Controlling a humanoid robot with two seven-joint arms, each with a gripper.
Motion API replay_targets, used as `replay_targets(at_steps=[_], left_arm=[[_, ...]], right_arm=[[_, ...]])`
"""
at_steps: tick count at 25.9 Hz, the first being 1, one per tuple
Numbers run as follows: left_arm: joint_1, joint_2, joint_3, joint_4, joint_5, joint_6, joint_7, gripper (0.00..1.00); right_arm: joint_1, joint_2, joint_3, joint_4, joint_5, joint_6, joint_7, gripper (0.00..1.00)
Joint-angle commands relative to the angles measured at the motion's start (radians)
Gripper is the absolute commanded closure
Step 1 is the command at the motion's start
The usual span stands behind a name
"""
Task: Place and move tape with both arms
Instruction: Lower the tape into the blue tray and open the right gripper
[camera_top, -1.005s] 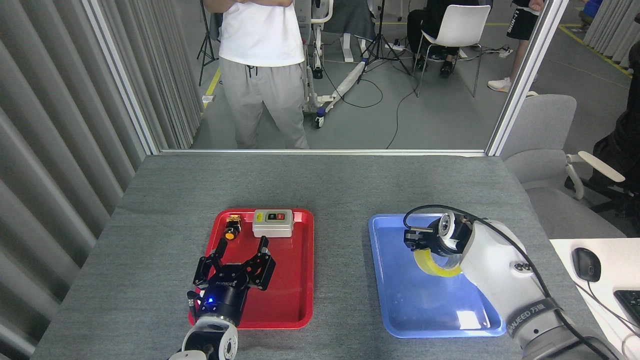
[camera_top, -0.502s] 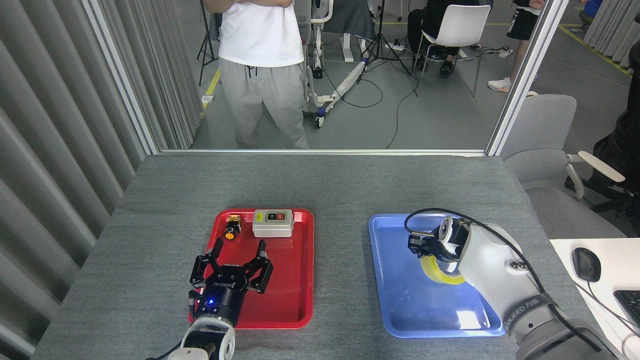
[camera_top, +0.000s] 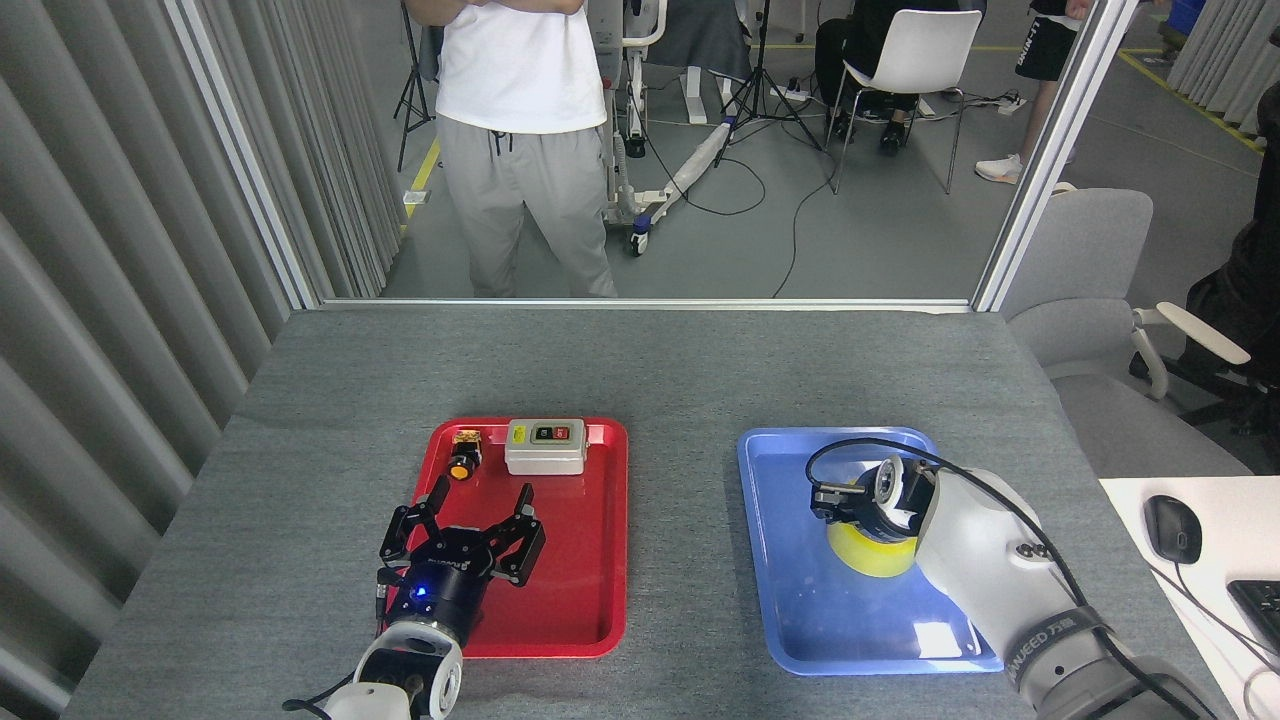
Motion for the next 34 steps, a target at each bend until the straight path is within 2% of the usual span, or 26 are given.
replay_targets(at_steps=[1, 5, 9, 14, 16, 18, 22, 26, 28, 32, 34], left_arm=[[0.001, -0.001, 0.039, -0.004, 0.008, -0.012, -0.008, 0.0], [-0.002, 0.001, 0.045, -0.007, 0.082, -0.067, -0.008, 0.0], [0.003, 0.024, 0.045, -0.007, 0.091, -0.069, 0.003, 0.0], [0.006, 0.03, 0.044, -0.007, 0.091, -0.066, 0.012, 0.0], [0.006, 0.03, 0.044, -0.007, 0.091, -0.061, 0.021, 0.0], [0.007, 0.03, 0.044, -0.007, 0.091, -0.052, 0.021, 0.0], [0.009, 0.03, 0.047, -0.007, 0.093, -0.047, 0.021, 0.0], [0.012, 0.03, 0.047, -0.007, 0.093, -0.047, 0.021, 0.0], [0.012, 0.03, 0.047, -0.009, 0.093, -0.049, 0.021, 0.0], [0.012, 0.031, 0.048, -0.009, 0.093, -0.047, 0.021, 0.0], [0.013, 0.031, 0.064, -0.013, 0.093, -0.049, 0.021, 0.0]], right_arm=[[0.007, 0.0, -0.002, 0.0, -0.001, -0.008, -0.007, 0.63], [0.008, 0.0, -0.002, 0.0, -0.001, -0.008, -0.007, 0.62], [0.011, -0.002, -0.002, -0.011, -0.003, -0.031, -0.01, 0.62], [0.066, -0.011, -0.004, -0.089, 0.008, -0.104, -0.12, 0.51], [0.089, -0.017, -0.012, -0.113, 0.053, -0.108, -0.154, 0.41], [0.126, -0.028, -0.061, -0.159, 0.126, -0.109, -0.168, 0.31], [0.247, -0.026, -0.254, -0.293, 0.286, -0.141, -0.194, 0.15], [0.367, -0.012, -0.438, -0.403, 0.415, -0.218, -0.3, 0.03], [0.41, 0.007, -0.507, -0.434, 0.467, -0.272, -0.37, 0.02], [0.468, 0.027, -0.588, -0.48, 0.496, -0.367, -0.55, 0.01], [0.49, 0.046, -0.631, -0.509, 0.536, -0.396, -0.643, 0.01]])
